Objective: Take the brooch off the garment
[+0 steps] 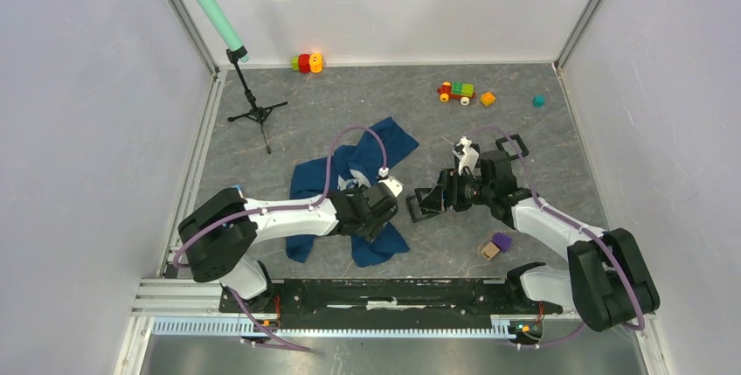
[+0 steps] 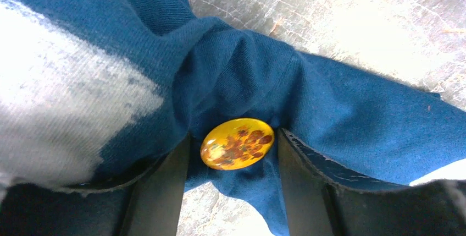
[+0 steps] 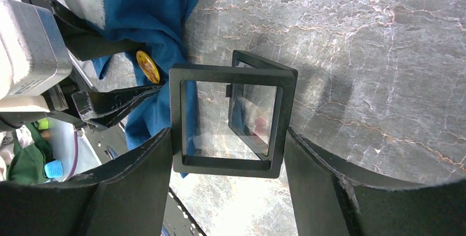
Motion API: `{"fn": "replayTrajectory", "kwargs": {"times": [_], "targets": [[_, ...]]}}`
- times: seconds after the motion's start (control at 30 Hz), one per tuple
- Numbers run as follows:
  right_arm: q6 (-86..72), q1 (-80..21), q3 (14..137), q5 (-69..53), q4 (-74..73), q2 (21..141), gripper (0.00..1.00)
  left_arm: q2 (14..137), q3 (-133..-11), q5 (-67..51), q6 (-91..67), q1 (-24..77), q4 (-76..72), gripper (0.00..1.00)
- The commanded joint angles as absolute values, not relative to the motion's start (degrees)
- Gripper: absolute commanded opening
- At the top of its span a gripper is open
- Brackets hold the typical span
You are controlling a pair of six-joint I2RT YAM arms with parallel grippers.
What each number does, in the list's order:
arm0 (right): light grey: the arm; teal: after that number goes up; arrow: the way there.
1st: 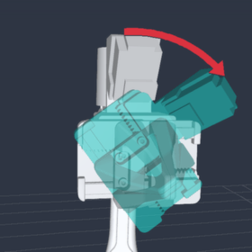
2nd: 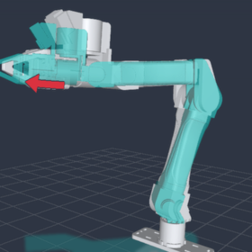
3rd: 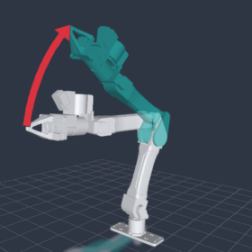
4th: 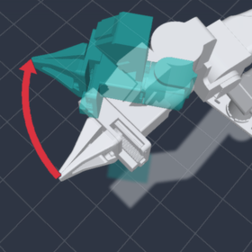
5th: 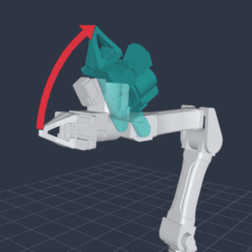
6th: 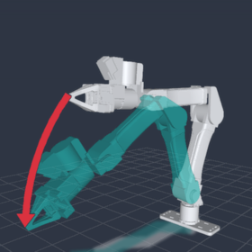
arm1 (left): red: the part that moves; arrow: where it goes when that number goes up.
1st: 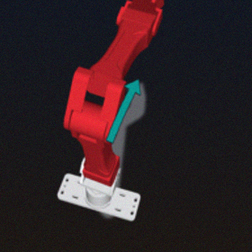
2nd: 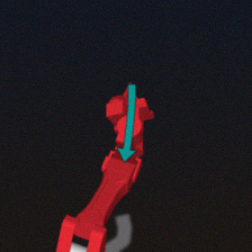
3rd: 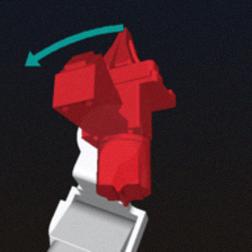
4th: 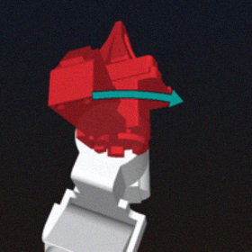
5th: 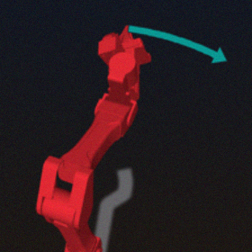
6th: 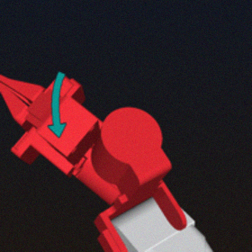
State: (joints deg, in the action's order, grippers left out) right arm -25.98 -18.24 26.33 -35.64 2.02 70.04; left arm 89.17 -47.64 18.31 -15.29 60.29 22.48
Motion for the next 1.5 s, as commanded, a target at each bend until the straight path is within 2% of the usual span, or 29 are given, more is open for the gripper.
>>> {"fn": "replayTrajectory", "kwargs": {"times": [0.0,0.27,0.53,0.63,0.77,0.83,1.03,1.33,1.47], "targets": [[-26.4,-17.5,25.4,-37.5,4.9,70.5,0.65,89.9,-49.7,20.8,-13.7,61.5,21.5,0.6],[-26.7,-16.3,24.6,-39.0,5.8,70.6,0.65,84.2,-51.4,23.5,-14.2,62.1,24.8,0.52],[-30.7,-14.7,22.4,-43.3,11.3,70.9,0.64,77.2,-50.1,23.2,-14.3,62.0,23.1,0.55],[-30.6,-14.3,22.3,-43.5,11.5,71.0,0.64,79.6,-50.9,23.9,-14.6,62.0,24.8,0.61],[-30.4,-13.9,22.2,-44.0,11.6,71.3,0.64,81.7,-49.4,23.4,-15.1,62.2,22.4,0.49],[-30.4,-13.8,22.1,-44.3,11.8,71.4,0.64,82.7,-49.0,24.6,-15.4,62.3,21.6,0.48],[-30.2,-13.4,21.8,-45.0,12.0,71.5,0.64,86.2,-49.4,27.4,-15.6,63.5,21.4,0.51],[-30.1,-13.0,21.4,-45.5,12.2,71.6,0.64,90.9,-50.1,31.0,-18.2,67.0,20.6,0.5],[-30.1,-12.7,21.4,-45.7,12.2,71.5,0.64,92.4,-50.2,29.5,-18.4,67.1,20.6,0.54]]}}
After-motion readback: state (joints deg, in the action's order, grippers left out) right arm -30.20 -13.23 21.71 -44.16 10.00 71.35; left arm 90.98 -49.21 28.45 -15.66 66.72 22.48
